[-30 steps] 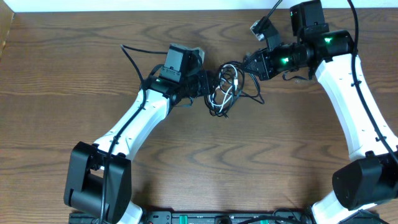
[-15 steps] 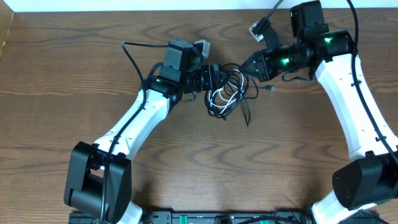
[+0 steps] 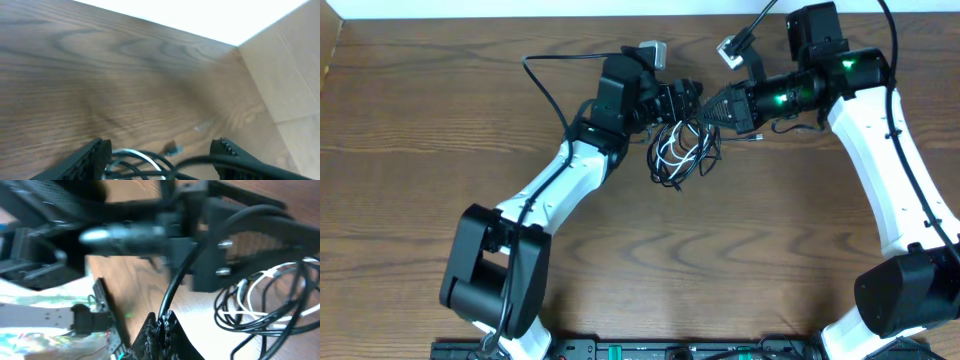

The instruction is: Untangle cables

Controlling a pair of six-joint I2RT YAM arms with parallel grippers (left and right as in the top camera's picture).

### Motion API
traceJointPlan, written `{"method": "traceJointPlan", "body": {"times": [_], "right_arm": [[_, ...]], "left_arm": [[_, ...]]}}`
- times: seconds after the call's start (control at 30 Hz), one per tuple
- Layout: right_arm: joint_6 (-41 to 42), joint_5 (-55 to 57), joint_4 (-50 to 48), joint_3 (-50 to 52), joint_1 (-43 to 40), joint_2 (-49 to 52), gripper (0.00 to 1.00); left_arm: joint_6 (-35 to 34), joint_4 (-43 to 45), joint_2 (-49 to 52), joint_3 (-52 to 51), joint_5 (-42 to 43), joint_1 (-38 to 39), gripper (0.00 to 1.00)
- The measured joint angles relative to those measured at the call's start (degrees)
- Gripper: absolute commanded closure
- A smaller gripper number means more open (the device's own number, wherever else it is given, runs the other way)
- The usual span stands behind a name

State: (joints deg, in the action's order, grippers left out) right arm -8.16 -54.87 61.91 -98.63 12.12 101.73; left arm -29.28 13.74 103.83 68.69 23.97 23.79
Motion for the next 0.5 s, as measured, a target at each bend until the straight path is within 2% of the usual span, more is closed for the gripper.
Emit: {"method": "traceJointPlan", "body": {"times": [0.07, 0.13, 0.17, 0.23, 0.37, 0.5], "right_arm": [[0.0, -2.0, 0.2, 0.0, -0.1, 0.0, 0.99], [0.0, -3.3, 0.2, 0.0, -0.2, 0.0, 0.99], [0.0, -3.7, 0.3, 0.0, -0.6, 0.0, 0.99], [0.2, -3.3, 0.4, 0.0, -1.6, -0.2, 0.99], [2.0, 1.3, 0.5, 0.0, -3.8, -0.5, 0.99], [5.6, 8.7, 0.2, 0.0, -5.7, -0.6, 0.99]], "left_arm": [[-1.1, 2.7, 0.7, -0.1, -2.6, 0.0, 0.35], [-1.9, 7.8, 0.9, -0.3, -4.5, -0.1, 0.58], [-2.1, 10.6, 0.9, -0.3, -4.9, -0.1, 0.81], [-2.5, 15.1, 0.5, -0.3, -5.9, 0.0, 0.92], [-2.2, 12.0, -1.7, -0.3, -6.5, 0.0, 0.92], [0.6, 1.6, -8.3, -0.6, -7.0, 0.0, 0.93]]}}
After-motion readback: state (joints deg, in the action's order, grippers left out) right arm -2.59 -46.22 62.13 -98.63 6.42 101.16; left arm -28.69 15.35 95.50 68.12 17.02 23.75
